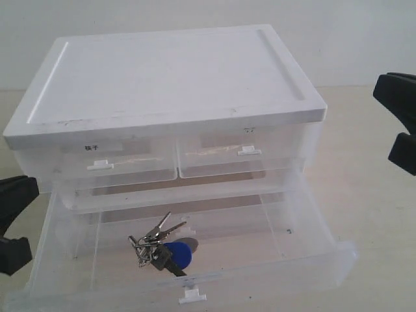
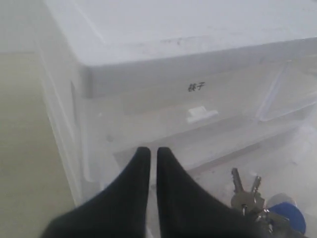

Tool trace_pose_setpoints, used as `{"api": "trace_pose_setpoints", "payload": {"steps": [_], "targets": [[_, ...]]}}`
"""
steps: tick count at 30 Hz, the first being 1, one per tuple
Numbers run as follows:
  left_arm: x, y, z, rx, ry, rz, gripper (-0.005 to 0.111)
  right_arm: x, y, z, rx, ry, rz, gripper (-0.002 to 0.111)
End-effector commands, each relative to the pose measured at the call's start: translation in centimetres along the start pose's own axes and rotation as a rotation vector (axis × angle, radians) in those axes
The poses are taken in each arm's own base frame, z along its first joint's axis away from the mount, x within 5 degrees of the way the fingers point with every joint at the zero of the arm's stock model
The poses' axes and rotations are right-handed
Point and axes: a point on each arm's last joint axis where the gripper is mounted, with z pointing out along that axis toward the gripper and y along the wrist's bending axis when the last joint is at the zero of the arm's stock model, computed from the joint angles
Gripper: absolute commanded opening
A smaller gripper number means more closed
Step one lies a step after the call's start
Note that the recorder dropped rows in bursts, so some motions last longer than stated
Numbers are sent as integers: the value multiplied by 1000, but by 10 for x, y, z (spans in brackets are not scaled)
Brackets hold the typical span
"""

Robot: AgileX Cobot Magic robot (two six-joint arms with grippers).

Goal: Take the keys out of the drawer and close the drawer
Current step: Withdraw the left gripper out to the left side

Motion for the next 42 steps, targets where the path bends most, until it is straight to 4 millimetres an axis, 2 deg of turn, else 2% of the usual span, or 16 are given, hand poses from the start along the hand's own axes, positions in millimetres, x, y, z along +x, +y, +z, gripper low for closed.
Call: {"api": "trace_pose_setpoints", "payload": {"steps": [1, 9, 15, 21, 24, 28, 31, 35, 39, 42], "targets": [[-12, -2, 11, -100, -36, 20, 4, -3, 0, 0, 5, -8, 1, 0], [-20, -15, 37, -197, 4, 122, 4, -1, -1, 0, 9, -1, 2, 0], [-34, -9, 50, -287, -12, 112, 4, -1, -1, 0, 10, 6, 13, 0], [-42, -6, 59, -237, 34, 60, 4, -1, -1, 0, 10, 6, 13, 0], [-44, -7, 56, -216, 29, 55, 4, -1, -1, 0, 10, 6, 13, 0], [-57, -11, 37, -87, -25, 1, 4, -2, 0, 0, 1, -7, 4, 0], [-74, -10, 6, 23, -141, -44, 4, -6, 2, 0, -16, -36, -6, 0], [-91, -1, -38, 125, -318, -117, 4, -27, 3, 1, -24, -85, -16, 0], [-86, 12, -68, 170, -435, -160, 4, -44, -1, 2, 46, -35, -43, 0], [-76, 20, -81, 183, -489, -181, 4, -54, -12, -2, 214, 67, -20, 0]]}}
